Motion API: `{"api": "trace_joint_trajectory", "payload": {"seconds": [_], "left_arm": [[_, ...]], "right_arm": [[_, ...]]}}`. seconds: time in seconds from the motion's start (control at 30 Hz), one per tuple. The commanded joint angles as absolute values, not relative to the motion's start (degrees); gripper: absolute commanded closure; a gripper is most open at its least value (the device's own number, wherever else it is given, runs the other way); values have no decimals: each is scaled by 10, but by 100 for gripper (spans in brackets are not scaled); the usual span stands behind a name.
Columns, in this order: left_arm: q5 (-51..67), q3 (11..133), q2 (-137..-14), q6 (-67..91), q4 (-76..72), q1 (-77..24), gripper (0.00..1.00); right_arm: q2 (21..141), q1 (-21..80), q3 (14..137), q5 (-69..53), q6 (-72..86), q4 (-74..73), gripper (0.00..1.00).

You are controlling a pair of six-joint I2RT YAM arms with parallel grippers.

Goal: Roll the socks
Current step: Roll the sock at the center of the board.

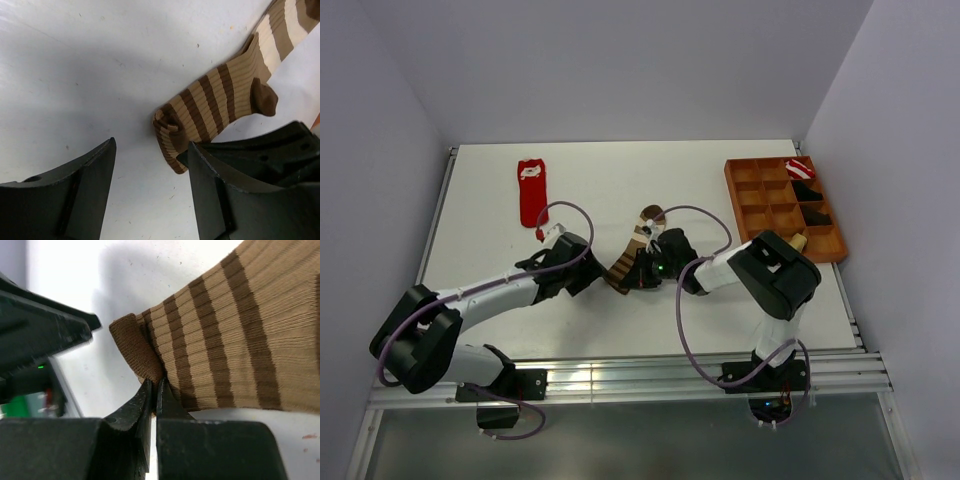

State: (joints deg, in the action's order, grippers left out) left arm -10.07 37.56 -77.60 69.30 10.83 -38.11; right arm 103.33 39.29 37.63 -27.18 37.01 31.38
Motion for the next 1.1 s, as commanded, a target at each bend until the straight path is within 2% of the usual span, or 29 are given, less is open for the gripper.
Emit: {"api": "trace_joint_trajectory", "payload": {"seconds": [0.0, 0.4, 0.53, 0.77, 0.83, 0.97, 1.07], "left_arm": [[-83, 360, -771, 701, 47, -393, 36], [-75, 350, -837, 700, 12, -398, 42], [-73, 359, -871, 698, 7, -398, 50], [-65, 369, -920, 694, 14, -398, 58], [-65, 372, -932, 693, 18, -401, 63], [-73, 382, -944, 691, 52, -403, 71], [-88, 409, -948, 679, 89, -404, 80]], "right_arm": [[1082, 375, 368, -322, 395, 293, 100], [1104, 357, 369, -338, 416, 303, 100], [1104, 357, 368, -336, 416, 303, 100], [1095, 357, 369, -330, 409, 296, 100], [1089, 357, 369, -324, 403, 294, 100], [1062, 359, 361, -320, 392, 294, 79], [1028, 368, 353, -290, 378, 286, 71]]}}
